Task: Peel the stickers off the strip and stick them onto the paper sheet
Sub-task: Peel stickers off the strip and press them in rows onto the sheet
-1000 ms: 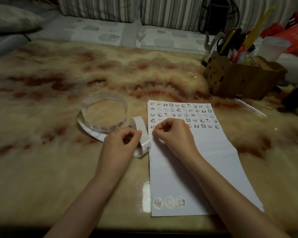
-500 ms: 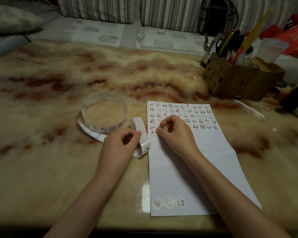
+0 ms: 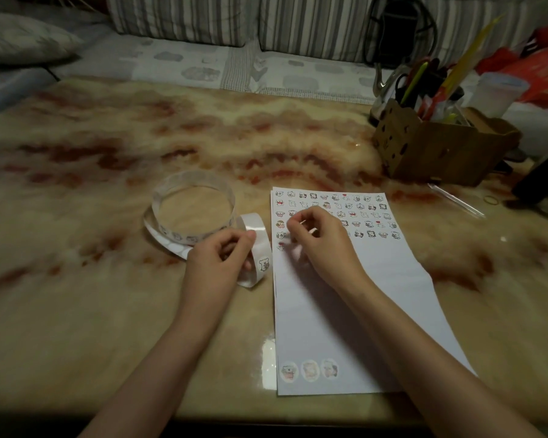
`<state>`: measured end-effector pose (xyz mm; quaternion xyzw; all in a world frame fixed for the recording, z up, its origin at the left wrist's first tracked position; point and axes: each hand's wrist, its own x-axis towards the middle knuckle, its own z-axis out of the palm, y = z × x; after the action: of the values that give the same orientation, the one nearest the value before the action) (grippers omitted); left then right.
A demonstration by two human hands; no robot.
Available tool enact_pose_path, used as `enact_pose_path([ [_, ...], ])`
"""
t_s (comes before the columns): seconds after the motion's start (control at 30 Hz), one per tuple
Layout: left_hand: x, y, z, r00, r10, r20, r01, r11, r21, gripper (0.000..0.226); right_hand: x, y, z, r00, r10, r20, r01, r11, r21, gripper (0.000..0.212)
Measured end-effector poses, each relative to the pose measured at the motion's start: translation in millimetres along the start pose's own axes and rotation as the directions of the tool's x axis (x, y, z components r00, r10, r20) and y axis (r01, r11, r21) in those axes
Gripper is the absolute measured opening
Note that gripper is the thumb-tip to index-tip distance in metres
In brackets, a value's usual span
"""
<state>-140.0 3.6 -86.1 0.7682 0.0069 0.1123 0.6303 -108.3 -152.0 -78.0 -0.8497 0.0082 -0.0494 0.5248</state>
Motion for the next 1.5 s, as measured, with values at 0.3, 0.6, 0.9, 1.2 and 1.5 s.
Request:
enact_pose_path([
  [0.3,2,-2,-3,1.000,0.008,-0.019,-0.008,1.000,-0.024,0.028,-27,-17,3,0.946,-0.245,0.212,0.219,0.966,0.139,0.010],
  [0.6,0,0,-1,1.000,0.014,0.010,-0.013,0.998,-0.065,0.041,-27,-19,3,0.970,-0.200,0.137,0.171,0.965,0.197,0.017],
  [0.9,-4,0,-3,0.998,0.027,0.060,-0.027,1.000,-0.004,0.021,-25,-11,4,0.977,-0.176,0.122,0.144,0.961,0.236,0.014],
  [1.2,-4,0,-4,0.998,0.052,0.033,-0.052,0.999,0.014,0.019,-28,-11,5,0.973,-0.205,0.108,0.181,0.964,0.196,0.008],
  [1.5,-5,1,-5,0.996,0.070,0.049,-0.073,0.996,0.048,0.017,-26,-12,4,0.976,-0.180,0.121,0.156,0.971,0.183,0.006],
])
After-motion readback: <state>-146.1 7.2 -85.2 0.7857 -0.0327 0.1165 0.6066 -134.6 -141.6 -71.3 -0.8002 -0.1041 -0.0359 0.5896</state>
